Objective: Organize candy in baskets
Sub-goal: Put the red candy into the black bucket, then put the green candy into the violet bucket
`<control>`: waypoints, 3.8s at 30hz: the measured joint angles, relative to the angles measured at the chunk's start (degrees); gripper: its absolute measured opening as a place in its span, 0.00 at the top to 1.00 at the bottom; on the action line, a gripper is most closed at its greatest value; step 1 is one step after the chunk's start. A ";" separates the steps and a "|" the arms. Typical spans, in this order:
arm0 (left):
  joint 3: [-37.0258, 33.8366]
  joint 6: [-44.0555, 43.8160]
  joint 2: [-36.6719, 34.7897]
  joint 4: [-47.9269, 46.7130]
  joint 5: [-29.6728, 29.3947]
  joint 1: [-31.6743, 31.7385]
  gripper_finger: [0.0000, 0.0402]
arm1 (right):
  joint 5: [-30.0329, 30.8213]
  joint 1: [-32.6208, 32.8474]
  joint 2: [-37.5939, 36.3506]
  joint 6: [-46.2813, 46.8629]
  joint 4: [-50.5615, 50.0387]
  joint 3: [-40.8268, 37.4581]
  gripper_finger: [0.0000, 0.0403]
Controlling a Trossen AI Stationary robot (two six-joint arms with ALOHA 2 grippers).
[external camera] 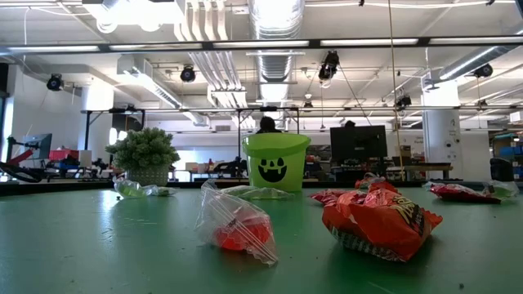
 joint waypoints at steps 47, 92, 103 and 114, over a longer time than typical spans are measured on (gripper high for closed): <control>-21.16 -69.73 0.02 -19.79 33.50 -18.93 0.78 | 9.00 -1.20 -2.60 -4.86 -42.11 0.04 0.72; -9.57 -57.37 -13.03 -41.94 -37.79 -12.96 0.69 | 25.35 -5.74 -0.82 -18.43 -9.76 -23.89 0.73; -9.64 -54.37 -16.12 -41.92 -37.83 -12.96 0.69 | 25.22 -6.39 7.47 -14.05 -8.63 -23.89 0.73; -9.64 -52.13 -17.70 -41.92 -37.73 -12.96 0.69 | 25.19 -6.40 11.52 -12.44 -7.41 -23.89 0.73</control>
